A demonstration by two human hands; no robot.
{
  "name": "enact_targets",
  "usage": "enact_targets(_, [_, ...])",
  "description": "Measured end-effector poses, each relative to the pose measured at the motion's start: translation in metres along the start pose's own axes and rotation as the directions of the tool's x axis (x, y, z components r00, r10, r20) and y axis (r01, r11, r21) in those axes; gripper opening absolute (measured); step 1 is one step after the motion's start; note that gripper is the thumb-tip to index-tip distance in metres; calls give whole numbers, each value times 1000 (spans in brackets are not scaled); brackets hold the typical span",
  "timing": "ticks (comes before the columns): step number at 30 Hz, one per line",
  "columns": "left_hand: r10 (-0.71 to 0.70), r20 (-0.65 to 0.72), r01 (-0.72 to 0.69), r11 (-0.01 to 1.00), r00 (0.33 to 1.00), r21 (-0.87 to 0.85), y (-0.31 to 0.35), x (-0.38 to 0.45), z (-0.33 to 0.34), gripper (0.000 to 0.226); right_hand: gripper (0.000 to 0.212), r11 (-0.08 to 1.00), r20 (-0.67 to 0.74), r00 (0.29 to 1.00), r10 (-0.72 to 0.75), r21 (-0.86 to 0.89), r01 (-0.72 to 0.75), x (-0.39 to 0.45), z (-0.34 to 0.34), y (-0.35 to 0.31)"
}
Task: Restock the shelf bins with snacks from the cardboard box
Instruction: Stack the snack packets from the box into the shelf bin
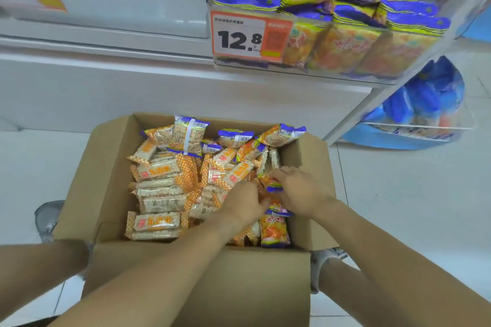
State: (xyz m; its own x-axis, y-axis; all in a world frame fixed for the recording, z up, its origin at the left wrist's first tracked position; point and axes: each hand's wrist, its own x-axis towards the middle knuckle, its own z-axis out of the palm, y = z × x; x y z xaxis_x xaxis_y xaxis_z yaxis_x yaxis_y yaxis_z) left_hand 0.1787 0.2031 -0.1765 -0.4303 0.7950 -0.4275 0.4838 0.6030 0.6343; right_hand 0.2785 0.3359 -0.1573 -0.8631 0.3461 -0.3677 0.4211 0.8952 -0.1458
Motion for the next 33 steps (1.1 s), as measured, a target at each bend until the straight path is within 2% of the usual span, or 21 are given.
enact_targets(5, [-48,-9,48,999,999,-12,1,1,14,32,47,999,91,996,10,45,-15,-7,-14,-2])
enact_targets(8, [-112,-31,103,973,993,-209,5,-1,16,24,40,991,117,993,33,123,-48,-9,-24,3])
enact_targets(11, [-246,2,220,863,969,-455,9,-2,8,34,43,953,92,994,66,288,-90,-13,-35,9])
enact_targets(13, [-308,75,295,772,948,-563,13,-7,-7,35,39,919,39,995,86,383,-95,-16,-46,10])
enact_targets(15, [-308,155,330,672,939,-663,20,-10,-31,33,35,898,-53,992,112,434,-78,-16,-58,7])
enact_targets(17, [-283,142,293,614,949,-733,25,-15,-54,32,39,880,-115,977,179,462,-107,-15,-70,3])
enact_targets(18, [-284,101,261,612,954,-746,27,-17,-63,32,38,816,-85,972,221,562,-136,-15,-78,0])
enact_targets(21, [-322,-70,142,589,944,-795,31,-26,-79,38,34,419,55,971,234,895,-152,-17,-98,-16])
enact_targets(22, [-333,-115,95,552,936,-829,33,-29,-82,42,34,370,41,977,210,922,-118,-18,-104,-24])
enact_targets(24, [-369,-171,18,456,913,-890,38,-33,-89,49,31,362,-54,977,205,932,-24,-19,-112,-38])
enact_targets(26, [-377,-137,6,354,916,-935,44,-37,-97,35,31,326,-133,957,257,944,43,-20,-119,-52])
enact_targets(28, [-272,-20,48,242,962,-969,46,-41,-105,17,25,246,-184,933,309,963,108,-21,-120,-60])
enact_targets(29, [-200,36,78,204,979,-976,45,-43,-108,21,20,233,-213,920,329,962,140,-22,-122,-63])
enact_targets(31, [-118,76,99,208,990,-973,42,-43,-112,28,17,252,-268,896,355,950,184,-25,-125,-66])
enact_targets(33, [-139,50,84,250,989,-965,43,-45,-116,29,15,231,-286,881,378,950,210,-31,-131,-68])
